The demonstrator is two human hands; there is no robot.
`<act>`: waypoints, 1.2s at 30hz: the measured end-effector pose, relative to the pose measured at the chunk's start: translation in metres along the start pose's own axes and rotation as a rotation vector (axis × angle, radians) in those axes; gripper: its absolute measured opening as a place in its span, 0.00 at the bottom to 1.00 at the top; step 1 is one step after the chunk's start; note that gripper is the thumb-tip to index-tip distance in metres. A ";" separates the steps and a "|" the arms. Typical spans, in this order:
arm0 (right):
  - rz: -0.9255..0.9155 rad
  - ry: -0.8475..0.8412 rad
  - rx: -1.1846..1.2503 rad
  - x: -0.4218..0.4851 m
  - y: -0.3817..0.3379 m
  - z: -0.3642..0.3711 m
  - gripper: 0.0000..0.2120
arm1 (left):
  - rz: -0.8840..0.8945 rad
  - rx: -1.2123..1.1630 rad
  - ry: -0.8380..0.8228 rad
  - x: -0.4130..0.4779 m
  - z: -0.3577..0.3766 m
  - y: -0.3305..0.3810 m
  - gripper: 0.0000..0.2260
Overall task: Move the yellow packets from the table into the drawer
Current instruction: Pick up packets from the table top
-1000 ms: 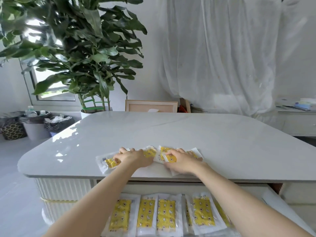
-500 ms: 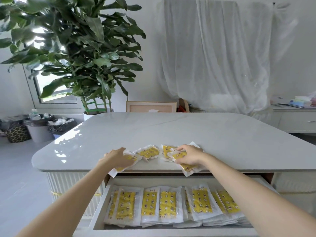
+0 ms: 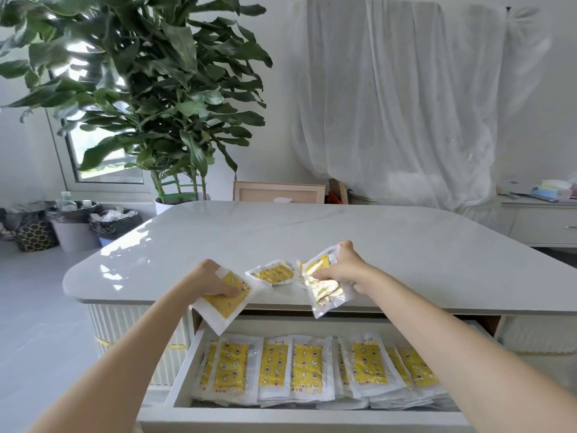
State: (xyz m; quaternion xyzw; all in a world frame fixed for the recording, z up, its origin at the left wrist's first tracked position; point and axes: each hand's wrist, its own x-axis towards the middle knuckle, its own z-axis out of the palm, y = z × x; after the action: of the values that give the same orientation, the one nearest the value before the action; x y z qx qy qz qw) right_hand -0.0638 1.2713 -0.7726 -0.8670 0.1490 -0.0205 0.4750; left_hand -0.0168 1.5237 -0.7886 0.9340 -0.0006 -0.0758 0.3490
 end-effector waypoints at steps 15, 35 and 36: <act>-0.017 -0.069 0.727 -0.029 -0.022 0.028 0.18 | 0.118 -0.985 -0.316 -0.037 0.008 0.030 0.03; 0.209 0.104 0.755 0.004 0.024 -0.020 0.17 | 0.287 0.178 0.076 0.048 0.070 0.026 0.28; 0.221 0.103 0.748 0.007 0.025 -0.019 0.18 | 0.259 0.214 0.061 0.049 0.070 0.029 0.29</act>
State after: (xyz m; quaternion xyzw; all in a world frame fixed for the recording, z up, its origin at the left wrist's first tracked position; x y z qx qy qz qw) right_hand -0.0668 1.2415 -0.7840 -0.6108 0.2474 -0.0658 0.7493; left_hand 0.0235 1.4533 -0.8292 0.9598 -0.1184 -0.0015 0.2545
